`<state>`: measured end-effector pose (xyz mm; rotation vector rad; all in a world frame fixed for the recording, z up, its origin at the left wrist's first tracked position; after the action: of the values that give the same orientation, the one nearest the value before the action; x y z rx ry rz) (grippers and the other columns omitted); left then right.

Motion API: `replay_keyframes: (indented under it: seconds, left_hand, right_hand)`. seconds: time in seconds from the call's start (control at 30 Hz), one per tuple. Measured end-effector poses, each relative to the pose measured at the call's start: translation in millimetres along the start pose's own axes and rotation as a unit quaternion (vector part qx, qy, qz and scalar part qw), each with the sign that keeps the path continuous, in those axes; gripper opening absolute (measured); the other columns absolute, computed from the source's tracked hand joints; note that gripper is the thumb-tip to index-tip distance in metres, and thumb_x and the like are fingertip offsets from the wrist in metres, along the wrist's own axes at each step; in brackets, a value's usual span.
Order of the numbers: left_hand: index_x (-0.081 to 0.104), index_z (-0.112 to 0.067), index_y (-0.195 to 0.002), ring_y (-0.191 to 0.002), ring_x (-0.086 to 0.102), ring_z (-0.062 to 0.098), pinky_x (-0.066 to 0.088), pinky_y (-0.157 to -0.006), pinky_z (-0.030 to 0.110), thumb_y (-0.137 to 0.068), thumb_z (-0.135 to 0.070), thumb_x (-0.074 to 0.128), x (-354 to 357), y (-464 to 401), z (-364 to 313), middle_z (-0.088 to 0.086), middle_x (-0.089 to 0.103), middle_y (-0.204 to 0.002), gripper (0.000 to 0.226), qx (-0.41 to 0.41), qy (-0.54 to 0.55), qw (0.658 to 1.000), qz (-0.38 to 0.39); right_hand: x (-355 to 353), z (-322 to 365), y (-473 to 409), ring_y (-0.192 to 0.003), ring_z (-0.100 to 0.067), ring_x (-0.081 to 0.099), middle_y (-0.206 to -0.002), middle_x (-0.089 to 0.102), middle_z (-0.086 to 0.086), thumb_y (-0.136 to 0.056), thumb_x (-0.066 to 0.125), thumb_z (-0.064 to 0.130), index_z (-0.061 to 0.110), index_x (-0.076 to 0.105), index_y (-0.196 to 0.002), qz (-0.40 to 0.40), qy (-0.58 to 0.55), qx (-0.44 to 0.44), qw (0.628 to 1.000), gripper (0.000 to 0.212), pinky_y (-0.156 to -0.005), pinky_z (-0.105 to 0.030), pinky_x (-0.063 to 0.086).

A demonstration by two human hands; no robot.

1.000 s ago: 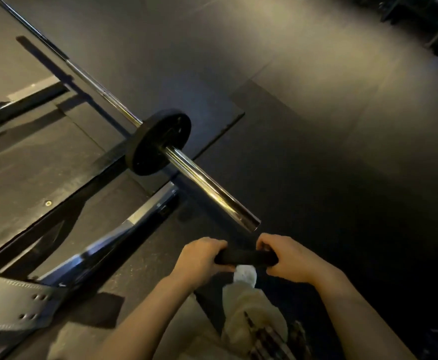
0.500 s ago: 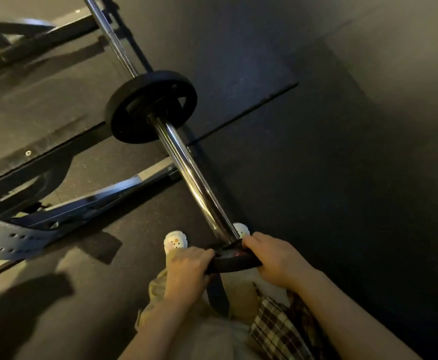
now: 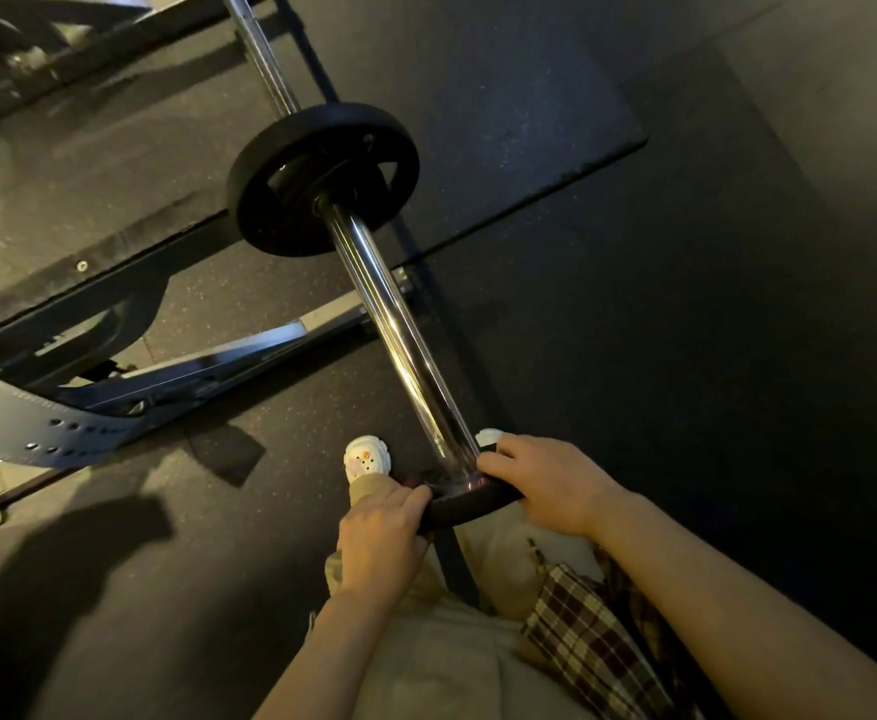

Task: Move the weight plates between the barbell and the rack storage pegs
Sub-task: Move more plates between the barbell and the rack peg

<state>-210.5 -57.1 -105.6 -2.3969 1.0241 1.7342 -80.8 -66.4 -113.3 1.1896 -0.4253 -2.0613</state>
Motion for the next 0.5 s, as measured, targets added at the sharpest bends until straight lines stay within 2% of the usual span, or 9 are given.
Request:
replay_keyframes:
  seconds: [0.07, 0.17, 0.3, 0.37, 0.43, 0.5]
  left_hand:
    - [0.065, -0.028, -0.084, -0.065, 0.055, 0.004, 0.050, -0.060, 0.025, -0.065, -0.025, 0.084, 10.1, 5.6, 6.3, -0.012, 0.061, -0.071, 0.026, -0.057, 0.039, 0.998, 0.005]
    - [0.065, -0.027, -0.083, -0.061, 0.051, 0.003, 0.043, -0.060, 0.020, -0.068, -0.031, 0.083, 15.5, 10.2, 7.6, -0.012, 0.059, -0.068, 0.023, -0.090, 0.062, 0.994, -0.002]
    - [0.066, -0.027, -0.077, -0.058, 0.055, 0.005, 0.047, -0.059, 0.025, -0.063, -0.030, 0.085, -10.7, -10.6, 5.0, -0.011, 0.059, -0.063, 0.024, -0.051, 0.017, 0.997, -0.049]
    - [0.065, -0.026, -0.076, -0.059, 0.056, 0.006, 0.048, -0.061, 0.027, -0.065, -0.029, 0.083, -29.5, -29.6, -5.4, -0.011, 0.059, -0.063, 0.021, -0.002, -0.018, 0.997, -0.070]
    - [0.063, -0.027, -0.075, -0.059, 0.056, 0.006, 0.047, -0.063, 0.027, -0.068, -0.032, 0.080, -41.2, -43.5, -15.2, -0.012, 0.058, -0.063, 0.019, 0.031, -0.041, 0.996, -0.069]
    - [0.062, -0.027, -0.076, -0.059, 0.053, 0.005, 0.045, -0.063, 0.025, -0.072, -0.033, 0.078, -41.5, -47.4, -16.6, -0.012, 0.057, -0.063, 0.017, 0.028, -0.034, 0.998, -0.052]
  right_hand:
    - [-9.7, 5.2, -4.2, -0.097, -0.007, 0.045, -0.115, 0.044, 0.007, -0.089, 0.059, 0.019, 0.032, 0.041, -0.125, 0.005, 0.037, -0.023, 0.999, 0.043, -0.084, -0.026, 0.045]
    - [-21.1, 11.1, -10.7, -0.093, -0.007, 0.043, -0.110, 0.042, 0.005, -0.090, 0.056, 0.016, 0.031, 0.042, -0.126, 0.000, 0.068, -0.048, 0.997, 0.041, -0.081, -0.024, 0.041]
    - [-23.8, -6.9, -15.5, -0.093, -0.005, 0.046, -0.109, 0.043, 0.010, -0.091, 0.057, 0.022, 0.035, 0.045, -0.124, -0.014, 0.000, -0.011, 1.000, 0.038, -0.082, -0.024, 0.044]
    - [-29.9, -27.9, -16.9, -0.096, -0.005, 0.049, -0.111, 0.045, 0.013, -0.089, 0.060, 0.022, 0.035, 0.049, -0.119, -0.056, -0.064, 0.037, 0.996, 0.034, -0.087, -0.026, 0.046]
    - [-35.2, -43.7, -20.3, -0.099, -0.005, 0.051, -0.111, 0.048, 0.014, -0.087, 0.063, 0.020, 0.034, 0.052, -0.112, -0.088, -0.110, 0.071, 0.987, 0.030, -0.091, -0.030, 0.047]
    - [-33.8, -47.3, -22.7, -0.099, -0.003, 0.050, -0.109, 0.048, 0.017, -0.085, 0.065, 0.018, 0.033, 0.053, -0.108, -0.094, -0.141, 0.085, 0.982, 0.030, -0.093, -0.033, 0.047]
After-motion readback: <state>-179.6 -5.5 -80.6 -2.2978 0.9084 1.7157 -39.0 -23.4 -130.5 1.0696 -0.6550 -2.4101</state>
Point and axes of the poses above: each hand's wrist, its own y-axis away from the middle knuckle, its own x-axis out of the palm, z = x × y, the point moved 10 cm from there along -y, towards the middle knuckle
